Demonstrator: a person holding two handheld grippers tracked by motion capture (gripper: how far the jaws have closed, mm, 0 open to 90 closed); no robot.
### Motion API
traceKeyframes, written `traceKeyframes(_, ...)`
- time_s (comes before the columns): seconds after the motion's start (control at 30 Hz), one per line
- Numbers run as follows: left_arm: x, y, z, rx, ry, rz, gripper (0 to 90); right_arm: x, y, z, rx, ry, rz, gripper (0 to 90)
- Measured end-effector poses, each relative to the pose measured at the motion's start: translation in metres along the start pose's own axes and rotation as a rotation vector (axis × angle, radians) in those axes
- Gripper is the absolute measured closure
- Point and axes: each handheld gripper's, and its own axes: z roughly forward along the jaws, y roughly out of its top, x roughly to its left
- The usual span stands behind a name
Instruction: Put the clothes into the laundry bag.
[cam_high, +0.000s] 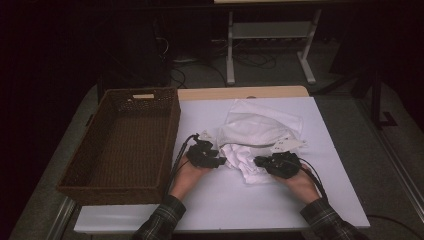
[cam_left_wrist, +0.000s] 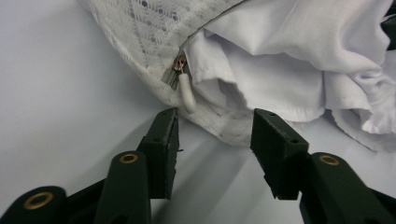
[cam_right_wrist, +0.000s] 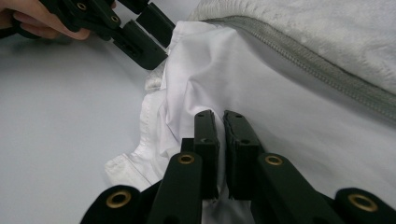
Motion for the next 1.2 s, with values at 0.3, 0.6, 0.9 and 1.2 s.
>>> traceKeyframes(0.3, 0.001, 0.001, 0.004, -0.010, 0.012, 0.035, 84.1, 0.000, -0.001, -0.001, -0.014, 0.008, -0.003, 84.0)
traceKeyframes(0.6, 0.000, 0.002, 0.001, -0.013, 0.009, 0.024, 90.0, -0.001, 0.000, -0.005, -0.040, 0.015, -0.006, 84.2)
traceKeyframes(0.9, 0.017, 0.008, -0.017, -0.072, 0.152, -0.054, 77.7, -0.001, -0.001, -0.004, -0.038, 0.019, -0.005, 84.2)
traceKeyframes(1.2, 0.027, 0.019, -0.006, -0.097, 0.073, -0.086, 53.7, -0.002, -0.002, -0.004, -0.034, 0.024, -0.006, 84.2)
